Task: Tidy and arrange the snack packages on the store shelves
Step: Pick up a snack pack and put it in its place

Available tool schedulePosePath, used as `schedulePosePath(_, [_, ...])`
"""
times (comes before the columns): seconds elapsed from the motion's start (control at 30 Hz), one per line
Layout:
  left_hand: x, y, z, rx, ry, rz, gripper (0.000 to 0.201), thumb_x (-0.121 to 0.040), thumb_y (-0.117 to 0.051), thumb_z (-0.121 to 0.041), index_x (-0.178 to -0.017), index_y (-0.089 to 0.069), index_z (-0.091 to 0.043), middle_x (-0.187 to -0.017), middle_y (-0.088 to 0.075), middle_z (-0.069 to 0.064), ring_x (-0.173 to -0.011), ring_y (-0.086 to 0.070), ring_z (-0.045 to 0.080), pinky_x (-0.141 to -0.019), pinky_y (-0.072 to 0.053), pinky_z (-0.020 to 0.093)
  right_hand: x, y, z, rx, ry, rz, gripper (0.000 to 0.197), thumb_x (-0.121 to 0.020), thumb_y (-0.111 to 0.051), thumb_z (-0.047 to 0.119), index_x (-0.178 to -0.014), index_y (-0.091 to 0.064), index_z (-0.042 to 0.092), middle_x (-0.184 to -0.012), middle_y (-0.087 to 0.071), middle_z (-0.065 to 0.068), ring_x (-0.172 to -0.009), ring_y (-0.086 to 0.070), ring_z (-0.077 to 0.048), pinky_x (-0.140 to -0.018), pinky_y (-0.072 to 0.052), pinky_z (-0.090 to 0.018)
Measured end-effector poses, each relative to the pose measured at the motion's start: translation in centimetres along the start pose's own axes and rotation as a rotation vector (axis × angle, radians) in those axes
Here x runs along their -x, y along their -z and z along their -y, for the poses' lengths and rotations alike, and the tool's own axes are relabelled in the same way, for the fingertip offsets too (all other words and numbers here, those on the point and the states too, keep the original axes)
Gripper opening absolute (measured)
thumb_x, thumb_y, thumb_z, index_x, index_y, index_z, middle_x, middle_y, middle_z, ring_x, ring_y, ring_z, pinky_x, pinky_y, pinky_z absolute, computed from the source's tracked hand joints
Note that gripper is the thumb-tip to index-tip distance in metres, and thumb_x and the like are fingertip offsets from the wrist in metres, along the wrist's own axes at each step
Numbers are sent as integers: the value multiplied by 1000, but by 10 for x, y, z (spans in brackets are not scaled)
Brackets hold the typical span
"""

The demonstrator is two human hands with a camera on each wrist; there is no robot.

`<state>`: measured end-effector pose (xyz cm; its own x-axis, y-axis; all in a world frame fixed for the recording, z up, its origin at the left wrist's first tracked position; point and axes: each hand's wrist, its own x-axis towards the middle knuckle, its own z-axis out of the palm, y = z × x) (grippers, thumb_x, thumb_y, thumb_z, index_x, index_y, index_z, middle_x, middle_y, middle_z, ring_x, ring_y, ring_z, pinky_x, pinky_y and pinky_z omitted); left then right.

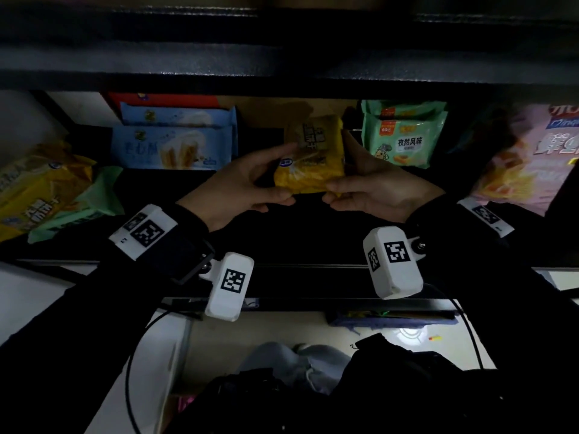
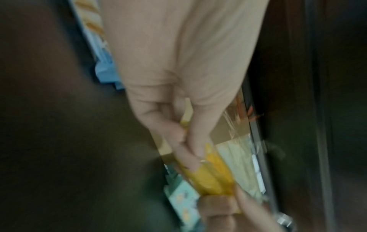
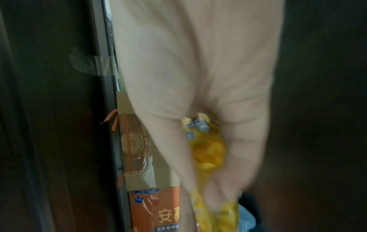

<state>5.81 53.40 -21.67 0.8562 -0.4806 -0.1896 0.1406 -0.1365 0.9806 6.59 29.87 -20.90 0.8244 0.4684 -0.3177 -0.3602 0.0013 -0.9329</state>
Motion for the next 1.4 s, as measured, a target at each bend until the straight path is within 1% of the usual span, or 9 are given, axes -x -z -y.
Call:
schedulePosePath(0.27, [-8, 5, 3, -200, -140, -25, 70, -85, -70, -10, -137, -39, -46, -147, -43, -10, -89, -72, 10, -63, -53, 16, -4, 3, 9, 155, -16, 75, 112, -81, -58, -13, -146, 9, 49, -123, -56, 5, -90, -70, -18, -72, -57, -25])
schedulePosePath(0.43, [-10, 2, 2, -449, -347, -93, 64, -81, -73, -31, -135, -41, -41, -144, -31, -24, -127, -41, -10, -102, -40, 14, -8, 3, 20, -309, 3, 58, 70, -73, -57, -3, -138, -41, 20, -107, -65, -5, -81, -68, -11, -65, -56, -17])
schedulePosePath(0.53, [-20, -4, 2, -715, -580, -312, 42, -88, -63, -26, -129, -56, -16, -132, -50, -7, -128, -46, 15, -109, -34, 33, -12, -2, 23, -376, -76, -19, 45, -74, -61, 18, -118, -54, 11, -93, -65, -6, -72, -63, -11, -60, -55, -18])
schedulePosePath(0.67, [-31, -16, -6, -143, -349, -498, 18, -94, -59, -13, -111, -60, -8, -114, -63, 11, -111, -60, 28, -101, -47, 40, -17, -8, 15, 42, 36, -115, 58, -73, -60, 59, -125, -53, 34, -110, -68, 12, -98, -66, -5, -82, -50, -34])
schedulePosePath(0.8, [-33, -19, -8, 349, -108, -393, 21, -95, -55, -12, -115, -61, -11, -112, -67, 9, -101, -66, 20, -82, -55, 32, -23, -14, 6, -20, 301, -306, 34, -85, -63, 25, -117, -62, 13, -110, -70, -7, -103, -66, -20, -88, -52, -35])
schedulePosePath(0.9, [-33, -18, -6, 428, -47, -314, 36, -94, -54, -9, -129, -54, -1, -123, -63, 17, -107, -64, 26, -83, -55, 35, -25, -15, 2, -88, 307, -319, 16, -85, -61, 10, -100, -62, 15, -88, -73, 1, -85, -69, -14, -73, -55, -27])
schedulePosePath(1.1, [-34, -26, -6, 485, -93, -403, 19, -95, -55, -11, -111, -62, -4, -109, -67, 14, -102, -65, 25, -92, -51, 41, -28, -30, 1, -216, 244, -350, 7, -92, -58, 12, -90, -64, 13, -92, -69, -8, -90, -66, -24, -86, -54, -43])
schedulePosePath(1.23, [-37, -27, -4, 615, -34, -388, 35, -99, -48, -19, -128, -54, 0, -124, -62, 20, -115, -61, 31, -98, -50, 43, -28, -36, 2, -445, 172, -292, 35, -100, -41, 15, -128, -50, -5, -128, -55, -26, -119, -54, -38, -103, -43, -47])
schedulePosePath(1.4, [-35, -27, -8, 680, 51, -303, 31, -101, -45, -27, -124, -59, -11, -116, -68, 10, -104, -67, 22, -86, -57, 36, -26, -36, 1, -518, 99, -221, 41, -102, -37, 22, -137, -45, 2, -133, -54, -22, -119, -56, -33, -93, -51, -42])
